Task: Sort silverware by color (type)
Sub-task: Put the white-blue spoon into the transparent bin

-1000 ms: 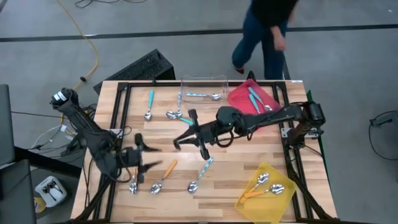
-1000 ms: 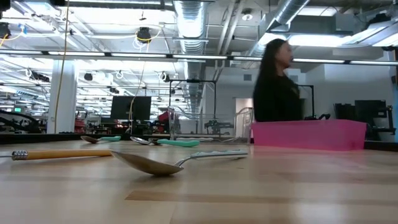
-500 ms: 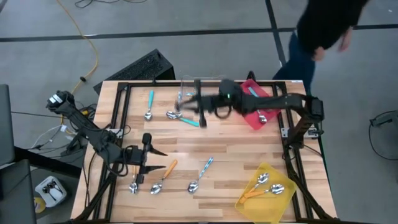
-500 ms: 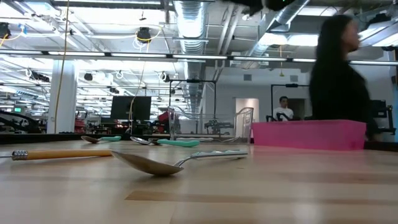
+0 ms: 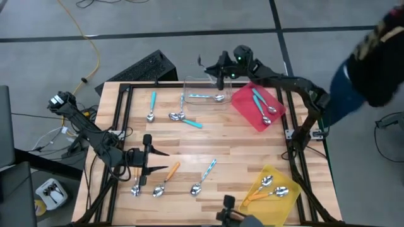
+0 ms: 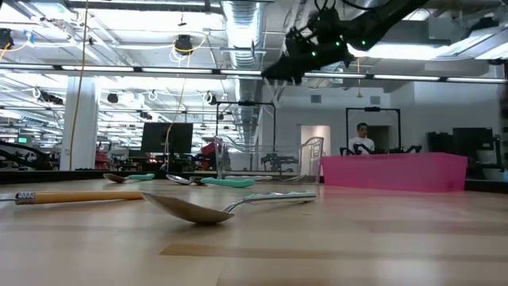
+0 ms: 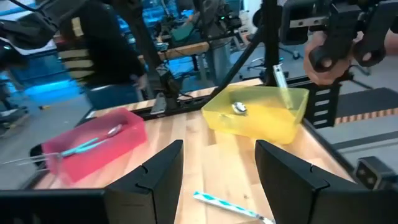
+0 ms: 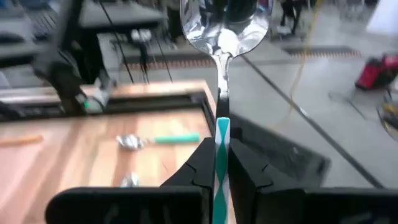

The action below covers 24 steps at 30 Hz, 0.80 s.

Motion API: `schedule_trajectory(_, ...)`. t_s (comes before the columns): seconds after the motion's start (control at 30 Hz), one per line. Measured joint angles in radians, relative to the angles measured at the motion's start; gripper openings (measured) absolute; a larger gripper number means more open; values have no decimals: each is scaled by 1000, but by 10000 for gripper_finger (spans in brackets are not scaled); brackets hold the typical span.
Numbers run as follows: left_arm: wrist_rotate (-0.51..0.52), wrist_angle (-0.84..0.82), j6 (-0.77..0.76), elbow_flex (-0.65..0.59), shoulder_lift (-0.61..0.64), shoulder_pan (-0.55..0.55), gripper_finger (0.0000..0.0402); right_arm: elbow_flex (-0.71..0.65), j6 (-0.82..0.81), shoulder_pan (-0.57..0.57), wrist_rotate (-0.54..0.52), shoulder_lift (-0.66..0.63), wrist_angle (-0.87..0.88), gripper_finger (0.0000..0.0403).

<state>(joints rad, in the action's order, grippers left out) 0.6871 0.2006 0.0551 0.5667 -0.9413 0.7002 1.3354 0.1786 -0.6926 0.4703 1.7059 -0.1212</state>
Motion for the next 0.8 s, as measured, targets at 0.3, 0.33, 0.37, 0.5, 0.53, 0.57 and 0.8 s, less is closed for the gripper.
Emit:
schedule_trajectory(0.3, 36, -10, -34, 0, 13, -1, 185, 60, 85, 3, 0, 70, 128, 48)
schedule_trajectory(0.33, 41, -10, -48, 0, 20, -3, 185, 101, 87, 10, -1, 100, 162, 48)
schedule_trajectory(0.37, 44, -11, -63, 0, 27, -3, 185, 146, 94, 19, -4, 129, 214, 48)
schedule_trajectory(0.5, 47, -39, -141, 0, 74, -3, 185, 364, 183, 42, -67, 255, 483, 48)
schedule_trajectory(0.53, 47, -57, -166, 0, 89, -3, 185, 414, 212, 48, -95, 283, 557, 48)
schedule_trajectory(0.57, 46, -80, -189, 0, 102, -3, 185, 464, 244, 54, -122, 313, 629, 48)
schedule_trajectory(0.8, 58, -234, -294, 1, 164, -3, 185, 662, 351, 71, -189, 479, 896, 48)
